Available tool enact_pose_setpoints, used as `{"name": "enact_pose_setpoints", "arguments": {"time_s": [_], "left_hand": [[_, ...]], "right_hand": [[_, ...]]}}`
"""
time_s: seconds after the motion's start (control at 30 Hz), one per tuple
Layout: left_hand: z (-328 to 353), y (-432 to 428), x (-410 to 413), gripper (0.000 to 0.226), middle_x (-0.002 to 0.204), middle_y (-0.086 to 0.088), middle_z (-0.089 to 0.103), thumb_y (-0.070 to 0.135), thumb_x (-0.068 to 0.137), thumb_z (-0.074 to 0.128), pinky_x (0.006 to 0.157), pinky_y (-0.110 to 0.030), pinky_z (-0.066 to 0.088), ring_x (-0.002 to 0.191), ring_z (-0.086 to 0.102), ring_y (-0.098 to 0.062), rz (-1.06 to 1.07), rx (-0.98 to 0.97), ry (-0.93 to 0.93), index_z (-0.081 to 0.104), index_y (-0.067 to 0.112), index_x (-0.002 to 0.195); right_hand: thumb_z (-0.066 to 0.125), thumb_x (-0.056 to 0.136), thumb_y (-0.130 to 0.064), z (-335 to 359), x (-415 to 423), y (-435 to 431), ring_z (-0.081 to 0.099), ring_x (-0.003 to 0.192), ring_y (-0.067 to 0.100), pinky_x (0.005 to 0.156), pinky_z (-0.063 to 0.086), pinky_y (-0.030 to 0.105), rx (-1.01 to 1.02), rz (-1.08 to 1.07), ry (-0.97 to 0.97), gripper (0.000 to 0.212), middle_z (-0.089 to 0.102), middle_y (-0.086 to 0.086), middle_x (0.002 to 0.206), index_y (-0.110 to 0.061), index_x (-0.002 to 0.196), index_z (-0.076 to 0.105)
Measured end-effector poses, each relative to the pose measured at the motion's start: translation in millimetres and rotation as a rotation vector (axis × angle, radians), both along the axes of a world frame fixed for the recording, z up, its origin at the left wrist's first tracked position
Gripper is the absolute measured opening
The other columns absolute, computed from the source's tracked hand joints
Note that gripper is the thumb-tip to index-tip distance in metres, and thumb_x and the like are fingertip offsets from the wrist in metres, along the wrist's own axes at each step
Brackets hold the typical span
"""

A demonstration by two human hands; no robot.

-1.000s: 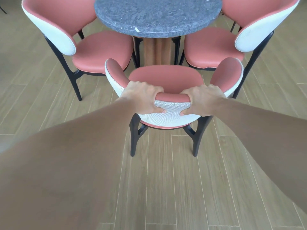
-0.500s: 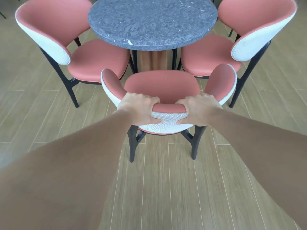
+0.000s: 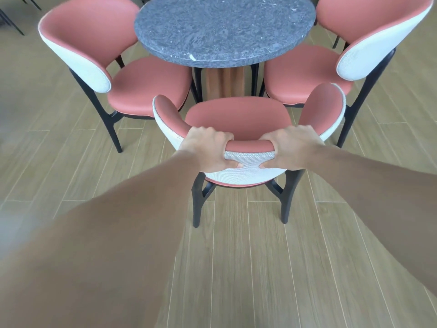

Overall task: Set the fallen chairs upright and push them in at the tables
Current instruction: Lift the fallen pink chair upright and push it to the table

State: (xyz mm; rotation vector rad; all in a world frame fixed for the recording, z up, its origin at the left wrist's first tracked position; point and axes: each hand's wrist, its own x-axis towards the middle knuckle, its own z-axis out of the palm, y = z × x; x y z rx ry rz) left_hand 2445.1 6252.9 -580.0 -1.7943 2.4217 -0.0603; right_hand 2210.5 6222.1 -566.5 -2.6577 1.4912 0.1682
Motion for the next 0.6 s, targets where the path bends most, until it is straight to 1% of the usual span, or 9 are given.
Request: {"name": "enact_pose_setpoints", "arguments": {"time_s": [0.1,0.2,0.27,0.33,0.4,0.5,0.6], "left_hand": [[-1,15,6,0.067,0.065,0.011,0.044,0.091,0.079,0.053,0.066,-0.035,0.031,0.072,0.053,-0.027,0.02,-0.008,-0.001,0.063,0.034,0.112],[-2,38,24,0.069,0.064,0.011,0.039,0.092,0.079,0.051,0.067,-0.036,0.032,0.071,0.05,-0.028,0.033,-0.009,-0.025,0.063,0.034,0.115],[-4,50,34,0.069,0.065,0.01,0.039,0.092,0.079,0.05,0.069,-0.036,0.033,0.072,0.05,-0.029,0.038,-0.005,-0.033,0.061,0.035,0.115],[-6,58,45,0.069,0.068,0.008,0.044,0.092,0.079,0.049,0.069,-0.037,0.034,0.073,0.051,-0.03,0.048,-0.008,-0.041,0.06,0.035,0.115],[-6,61,53,0.069,0.07,0.008,0.046,0.093,0.078,0.047,0.069,-0.037,0.034,0.073,0.052,-0.029,0.054,-0.018,-0.056,0.058,0.035,0.112],[-6,61,58,0.066,0.066,0.015,0.038,0.094,0.076,0.047,0.066,-0.036,0.034,0.07,0.05,-0.027,0.039,-0.035,-0.06,0.054,0.034,0.103],[-5,58,59,0.062,0.066,0.017,0.036,0.094,0.076,0.045,0.063,-0.035,0.032,0.069,0.05,-0.025,-0.001,-0.026,-0.051,0.049,0.036,0.098]], "right_hand": [[0.073,0.079,-0.067,-2,5,12,0.064,0.087,0.025,0.071,0.041,0.034,0.016,0.019,-0.03,0.044,0.07,-0.011,0.088,-0.045,0.116,0.068],[0.073,0.08,-0.066,-2,19,31,0.067,0.088,0.025,0.07,0.042,0.034,0.022,0.062,-0.051,0.042,0.071,-0.01,0.087,-0.044,0.114,0.07],[0.073,0.081,-0.066,-3,29,41,0.066,0.089,0.026,0.069,0.039,0.034,0.023,0.095,-0.058,0.041,0.071,-0.01,0.089,-0.043,0.115,0.07],[0.072,0.082,-0.065,-2,39,47,0.066,0.091,0.026,0.07,0.037,0.033,0.025,0.122,-0.056,0.042,0.072,-0.009,0.092,-0.042,0.117,0.069],[0.072,0.083,-0.064,-1,47,48,0.067,0.092,0.027,0.07,0.039,0.034,0.024,0.135,-0.064,0.042,0.073,-0.008,0.094,-0.041,0.118,0.069],[0.071,0.082,-0.066,-3,52,48,0.068,0.091,0.029,0.069,0.04,0.034,-0.002,0.139,-0.055,0.045,0.073,-0.006,0.094,-0.04,0.119,0.069],[0.067,0.083,-0.071,-5,50,48,0.069,0.089,0.032,0.068,0.037,0.034,-0.069,0.137,-0.02,0.051,0.075,-0.002,0.094,-0.038,0.121,0.067]]}}
